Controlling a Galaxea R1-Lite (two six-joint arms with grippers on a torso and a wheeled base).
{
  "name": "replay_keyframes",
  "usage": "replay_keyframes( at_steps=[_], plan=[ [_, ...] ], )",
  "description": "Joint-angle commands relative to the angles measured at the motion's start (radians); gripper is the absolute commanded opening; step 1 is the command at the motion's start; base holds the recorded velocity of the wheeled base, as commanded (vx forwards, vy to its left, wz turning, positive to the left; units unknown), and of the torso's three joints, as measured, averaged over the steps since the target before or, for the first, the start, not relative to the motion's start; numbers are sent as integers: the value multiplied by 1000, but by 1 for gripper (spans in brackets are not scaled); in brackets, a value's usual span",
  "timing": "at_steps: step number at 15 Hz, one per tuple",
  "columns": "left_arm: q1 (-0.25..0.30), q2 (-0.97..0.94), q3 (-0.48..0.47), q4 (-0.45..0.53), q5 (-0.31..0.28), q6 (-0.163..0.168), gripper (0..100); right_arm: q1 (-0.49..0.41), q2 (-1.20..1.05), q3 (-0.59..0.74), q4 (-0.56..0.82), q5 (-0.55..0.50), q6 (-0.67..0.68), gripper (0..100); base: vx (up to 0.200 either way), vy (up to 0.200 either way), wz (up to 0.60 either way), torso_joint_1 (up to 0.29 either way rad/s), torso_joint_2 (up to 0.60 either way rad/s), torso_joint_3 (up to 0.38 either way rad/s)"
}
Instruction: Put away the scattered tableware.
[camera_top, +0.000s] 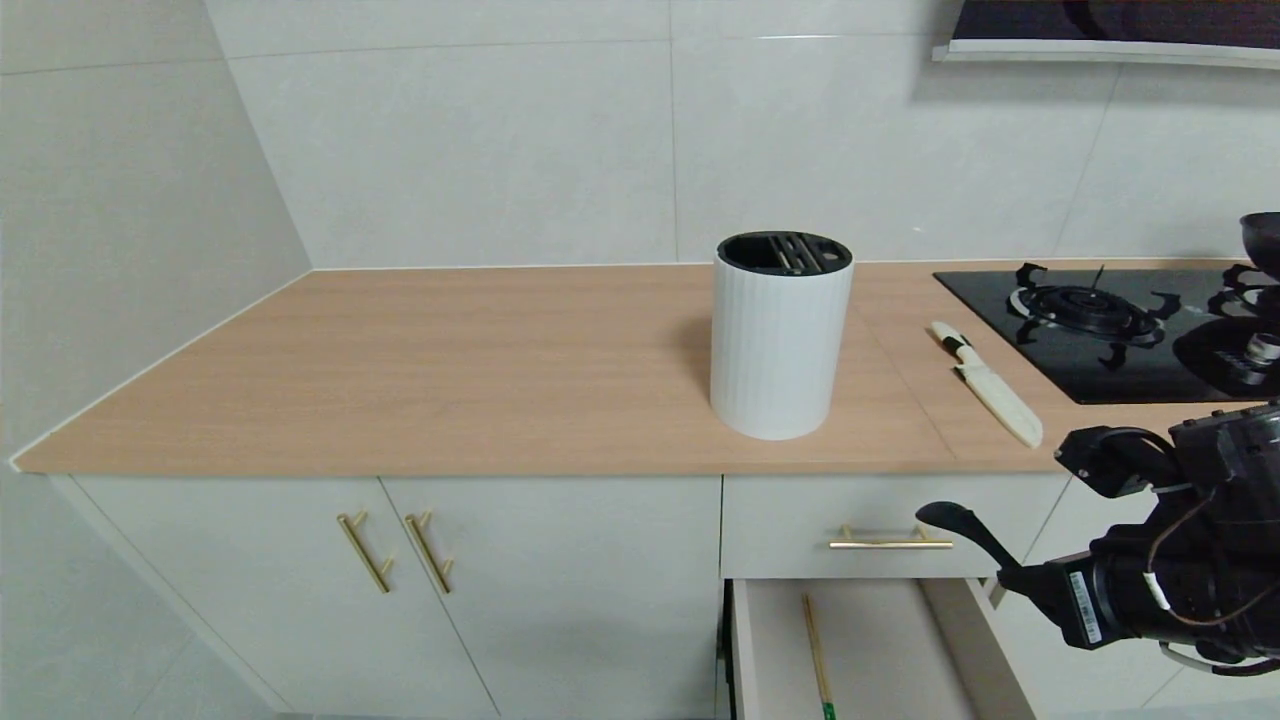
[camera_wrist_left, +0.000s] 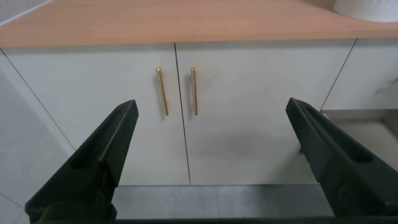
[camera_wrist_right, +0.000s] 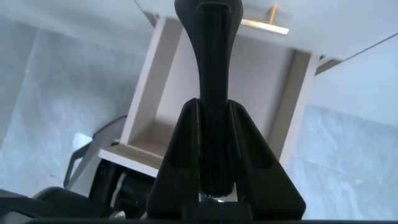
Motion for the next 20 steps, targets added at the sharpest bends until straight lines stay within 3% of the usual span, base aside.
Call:
replay_keyframes(
  at_steps=[1,8,20],
  plan=[
    [0,1,0,0,0,0,100,-1,35,2,0,0,0,0,0,0,0,-183,447,232],
    [0,1,0,0,0,0,100,-4,96,51,-121,-1,-4,0,0,0,0,-199,491,278],
    [0,1,0,0,0,1,100,-4,125,51,-125,-18,-1,0,0,0,0,-148,463,313]
  ],
)
